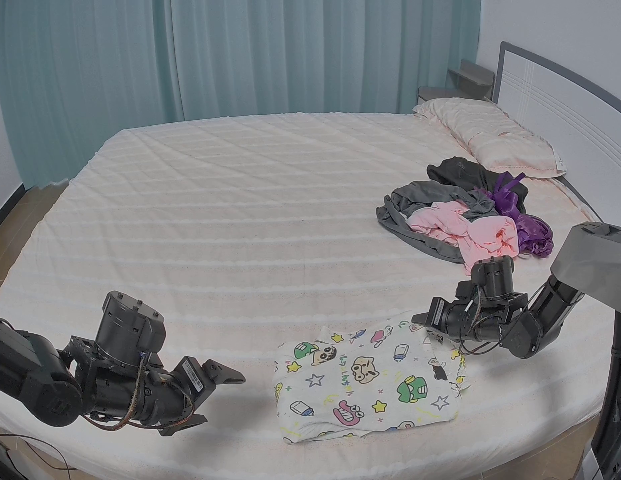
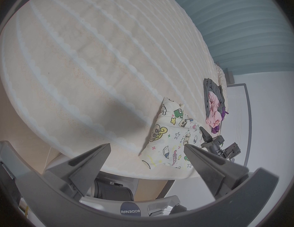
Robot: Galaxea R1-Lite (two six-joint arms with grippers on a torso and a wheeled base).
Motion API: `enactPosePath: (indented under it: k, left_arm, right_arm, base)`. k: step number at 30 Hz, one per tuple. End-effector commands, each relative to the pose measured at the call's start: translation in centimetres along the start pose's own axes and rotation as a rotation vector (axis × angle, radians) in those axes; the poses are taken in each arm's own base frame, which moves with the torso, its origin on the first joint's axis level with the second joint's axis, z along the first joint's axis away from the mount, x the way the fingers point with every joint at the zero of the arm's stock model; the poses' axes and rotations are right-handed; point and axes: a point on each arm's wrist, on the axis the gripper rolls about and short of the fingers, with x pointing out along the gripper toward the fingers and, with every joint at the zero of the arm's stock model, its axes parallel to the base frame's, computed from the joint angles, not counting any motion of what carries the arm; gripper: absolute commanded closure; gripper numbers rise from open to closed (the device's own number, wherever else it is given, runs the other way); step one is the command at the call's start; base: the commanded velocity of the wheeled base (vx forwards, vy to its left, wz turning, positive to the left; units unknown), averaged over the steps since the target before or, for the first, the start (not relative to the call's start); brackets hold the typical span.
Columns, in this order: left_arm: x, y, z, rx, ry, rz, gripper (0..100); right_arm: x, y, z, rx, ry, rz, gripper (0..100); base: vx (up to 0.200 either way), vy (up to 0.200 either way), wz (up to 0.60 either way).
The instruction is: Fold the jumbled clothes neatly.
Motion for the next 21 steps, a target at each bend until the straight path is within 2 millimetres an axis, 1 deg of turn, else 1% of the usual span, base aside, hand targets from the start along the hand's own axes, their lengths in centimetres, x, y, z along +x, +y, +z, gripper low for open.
enactPosePath:
  k: [1,8,10,13,17,18,21]
  left_arm:
    - [0.0,0.0,0.0,-0.001,0.001,0.001,0]
    - [0.0,0.0,0.0,-0.001,0.001,0.001,0]
    - [0.0,0.0,0.0,-0.001,0.001,0.001,0]
    - [0.0,0.0,0.0,-0.001,0.001,0.001,0]
    - [0.0,0.1,0.0,-0.001,0.001,0.003,0]
    - [0.0,0.1,0.0,-0.001,0.001,0.003,0]
    - [0.0,0.1,0.0,-0.001,0.001,0.003,0]
  right_arm:
    - [-1.0,0.4,0.5,0.01,-0.031,0.014,100]
    - [-2.8,1.1,1.3,-0.001,-0.082,0.039,100]
    - [-3.2,1.1,1.3,0.001,-0.083,0.036,100]
    - [-3.7,0.8,0.6,0.007,-0.068,0.022,100]
    - [-3.7,0.2,1.0,0.017,-0.078,0.01,100]
    - [-3.7,-0.3,1.2,0.025,-0.08,-0.003,100]
    - [-3.0,-1.0,1.2,0.037,-0.07,-0.019,100]
  base:
    - [0.0,0.0,0.0]
    - [0.0,0.0,0.0]
    - [0.0,0.0,0.0]
    - [0.0,0.0,0.0]
    - [0.0,0.0,0.0]
    - [0.0,0.0,0.0]
    - [0.0,0.0,0.0]
